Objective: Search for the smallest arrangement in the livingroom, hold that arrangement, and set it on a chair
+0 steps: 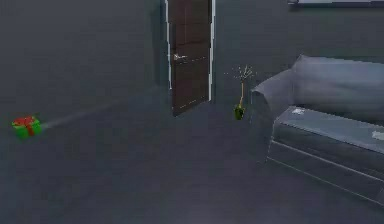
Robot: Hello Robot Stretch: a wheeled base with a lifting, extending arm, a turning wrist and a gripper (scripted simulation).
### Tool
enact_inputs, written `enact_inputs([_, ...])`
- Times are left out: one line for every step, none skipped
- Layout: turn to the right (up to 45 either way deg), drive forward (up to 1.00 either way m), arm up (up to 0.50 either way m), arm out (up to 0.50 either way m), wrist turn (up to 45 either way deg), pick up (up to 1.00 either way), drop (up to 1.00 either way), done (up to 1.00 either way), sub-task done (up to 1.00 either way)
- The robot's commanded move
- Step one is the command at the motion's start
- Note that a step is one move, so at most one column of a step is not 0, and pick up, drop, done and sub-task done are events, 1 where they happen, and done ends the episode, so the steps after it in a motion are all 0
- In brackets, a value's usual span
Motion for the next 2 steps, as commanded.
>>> enact_inputs([39.0,0.0,0.0,0.0,0.0,0.0,0.0,0.0,0.0])
enact_inputs([0.0,1.0,0.0,0.0,0.0,0.0,0.0,0.0,0.0])
